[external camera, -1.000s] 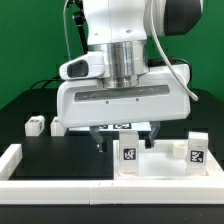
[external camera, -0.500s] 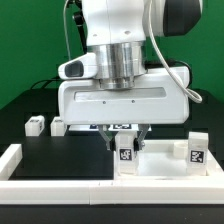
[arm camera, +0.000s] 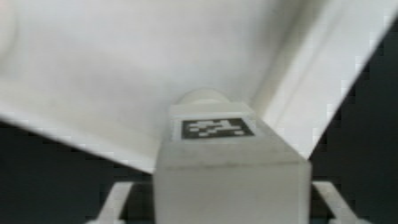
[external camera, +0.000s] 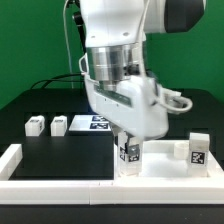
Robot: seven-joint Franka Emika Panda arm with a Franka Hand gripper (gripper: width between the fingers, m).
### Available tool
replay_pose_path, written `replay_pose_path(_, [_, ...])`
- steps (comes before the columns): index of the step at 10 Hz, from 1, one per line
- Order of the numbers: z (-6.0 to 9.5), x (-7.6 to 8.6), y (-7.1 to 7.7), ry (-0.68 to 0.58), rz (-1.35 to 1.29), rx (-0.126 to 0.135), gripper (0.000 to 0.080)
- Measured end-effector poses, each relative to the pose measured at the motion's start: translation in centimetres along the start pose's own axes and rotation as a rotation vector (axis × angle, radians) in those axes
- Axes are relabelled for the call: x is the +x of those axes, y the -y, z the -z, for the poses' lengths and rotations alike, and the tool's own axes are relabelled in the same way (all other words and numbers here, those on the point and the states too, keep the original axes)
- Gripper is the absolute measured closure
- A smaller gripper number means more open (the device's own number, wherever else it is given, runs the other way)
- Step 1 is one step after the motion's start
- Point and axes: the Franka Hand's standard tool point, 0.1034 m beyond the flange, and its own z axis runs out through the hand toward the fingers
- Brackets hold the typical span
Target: Assemble square table
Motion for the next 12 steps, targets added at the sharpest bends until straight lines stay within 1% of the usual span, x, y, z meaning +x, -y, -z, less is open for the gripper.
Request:
replay_pose_path(1, [-0.2,0.3,-0.1,0.034,-0.157,0.013,0.0509])
replay_pose_path(3, [-0.1,0.3,-0.2,0.037,-0.276,0.01,0.0509])
replay_pose_path(4, [-0.2,0.3,-0.2,0.036,-0.261,0.011,0.0403])
replay_pose_path(5, [-0.2,0.3,-0.2,0.036,-0.227,0.011,0.0265])
replay_pose_path(6, [-0.2,0.2,-0.2,0.036,-0.225,0.01,0.0186])
replay_pose_path(7, [-0.1,0.0,0.0,0.004,-0.065,0.028,0.0186])
replay_pose_path(8, [-0.1,-0.2,-0.1,-0.029,0.175,0.037,0.0156])
replay_pose_path(9, [-0.1,-0.7,-0.1,-0.054,0.381,0.011,0.0151])
replay_pose_path(12, [-0.2,-0.6,-0.1,-0.055,0.594,0.004,0.015])
